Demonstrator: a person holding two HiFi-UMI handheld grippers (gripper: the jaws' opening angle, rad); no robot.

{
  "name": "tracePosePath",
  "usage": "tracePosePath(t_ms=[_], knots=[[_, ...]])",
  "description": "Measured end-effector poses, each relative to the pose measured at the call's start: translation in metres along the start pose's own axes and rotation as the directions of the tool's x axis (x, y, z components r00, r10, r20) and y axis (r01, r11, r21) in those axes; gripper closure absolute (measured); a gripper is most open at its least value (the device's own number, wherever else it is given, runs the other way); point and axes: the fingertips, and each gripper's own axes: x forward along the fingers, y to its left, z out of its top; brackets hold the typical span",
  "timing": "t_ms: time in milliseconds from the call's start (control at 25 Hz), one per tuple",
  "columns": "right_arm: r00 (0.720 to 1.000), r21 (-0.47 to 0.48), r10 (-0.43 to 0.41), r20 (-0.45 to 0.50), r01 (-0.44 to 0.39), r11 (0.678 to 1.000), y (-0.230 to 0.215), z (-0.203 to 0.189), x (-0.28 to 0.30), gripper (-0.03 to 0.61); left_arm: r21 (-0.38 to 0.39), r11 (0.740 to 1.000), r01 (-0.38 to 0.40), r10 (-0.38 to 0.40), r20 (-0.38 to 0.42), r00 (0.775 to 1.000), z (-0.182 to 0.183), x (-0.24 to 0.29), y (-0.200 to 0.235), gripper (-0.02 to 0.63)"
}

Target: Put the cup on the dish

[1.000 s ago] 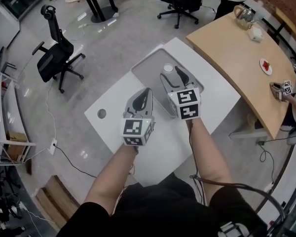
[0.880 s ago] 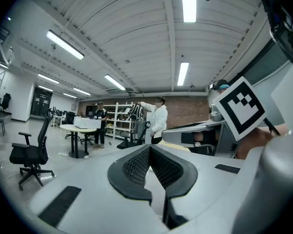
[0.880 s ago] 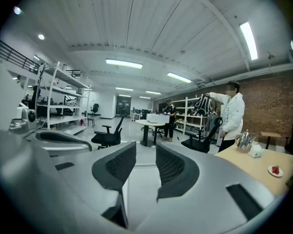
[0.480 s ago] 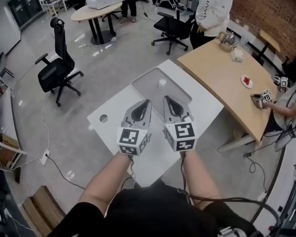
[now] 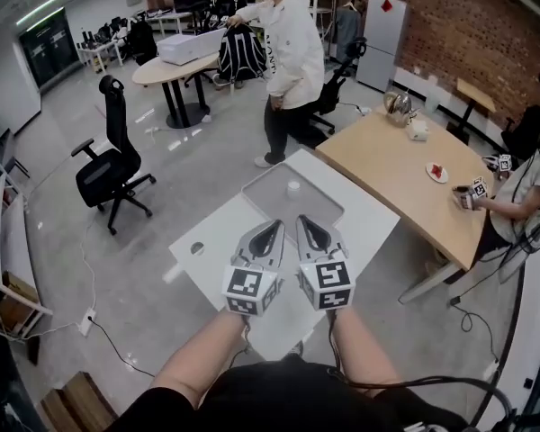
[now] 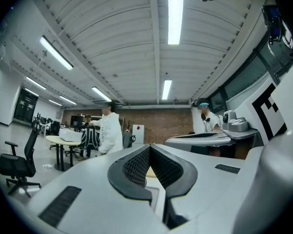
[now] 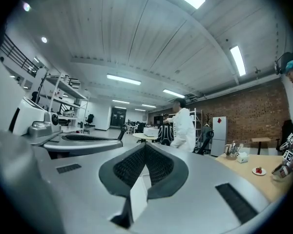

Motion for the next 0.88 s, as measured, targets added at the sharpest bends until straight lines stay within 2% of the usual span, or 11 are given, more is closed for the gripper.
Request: tracePosePath(t_ms=[240,880], knots=[[1.0,0.003,-0.021,0.023,0.021,1.0,0.007,0.013,-0.009,0.566,0.002,1.0,0.028,-0.028,0.015,1.0,0.012,-0.01,-0.005,0.606],[0.999,0.005,-0.001,0.038,0.001,1.0,0.036,0.028,-0.007,0.566,-0.023,0.999,0.041,-0.041,0.041,0.998,0.026,-0.03,0.012,0.606]])
